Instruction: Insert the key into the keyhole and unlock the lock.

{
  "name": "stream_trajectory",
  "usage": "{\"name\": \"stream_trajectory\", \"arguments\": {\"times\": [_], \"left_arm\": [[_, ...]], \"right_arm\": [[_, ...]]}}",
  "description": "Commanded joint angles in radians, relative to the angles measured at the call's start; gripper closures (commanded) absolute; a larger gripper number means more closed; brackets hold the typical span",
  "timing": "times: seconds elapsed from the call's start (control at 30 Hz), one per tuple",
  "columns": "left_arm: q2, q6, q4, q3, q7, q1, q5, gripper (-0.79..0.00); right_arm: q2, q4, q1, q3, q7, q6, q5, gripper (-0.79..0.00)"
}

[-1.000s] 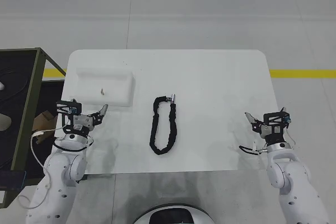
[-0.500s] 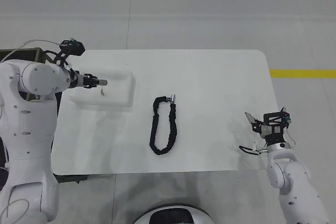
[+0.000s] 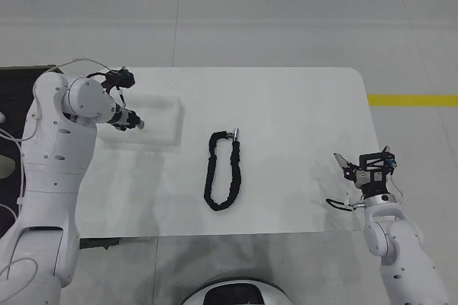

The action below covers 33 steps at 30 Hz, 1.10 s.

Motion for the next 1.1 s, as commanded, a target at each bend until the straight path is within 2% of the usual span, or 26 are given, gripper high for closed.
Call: {"name": "stream_trajectory", "arguments": {"times": [0.0,0.13,0.33,0.6,0.7,0.73,0.77,1.07], "left_arm": [[0.001,0.016,0.0,0.004,0.035,0.007,0.029,-0.332],[-0.001,0.029,0.006,0.008,0.069,0.023,0.007,-0.323],[-0.002,0.054,0.021,0.008,0.101,0.027,-0.012,-0.268],[-0.004,0.051,0.048,0.029,0.135,0.026,-0.002,-0.099],[-0.003,0.05,0.048,0.027,0.138,0.022,0.003,-0.102],[-0.002,0.05,0.046,0.026,0.14,0.022,0.007,-0.022],[-0.001,0.051,0.045,0.024,0.141,0.022,0.007,0.0],[0.008,0.057,-0.024,0.009,0.119,0.022,0.048,0.0]], "right_arm": [[0.0,0.0,0.0,0.0,0.0,0.0,0.0,-0.785],[0.0,0.0,0.0,0.0,0.0,0.0,0.0,-0.785],[0.0,0.0,0.0,0.0,0.0,0.0,0.0,-0.785],[0.0,0.0,0.0,0.0,0.0,0.0,0.0,-0.785],[0.0,0.0,0.0,0.0,0.0,0.0,0.0,-0.785],[0.0,0.0,0.0,0.0,0.0,0.0,0.0,-0.785],[0.0,0.0,0.0,0.0,0.0,0.0,0.0,-0.785],[0.0,0.0,0.0,0.0,0.0,0.0,0.0,-0.785]]}}
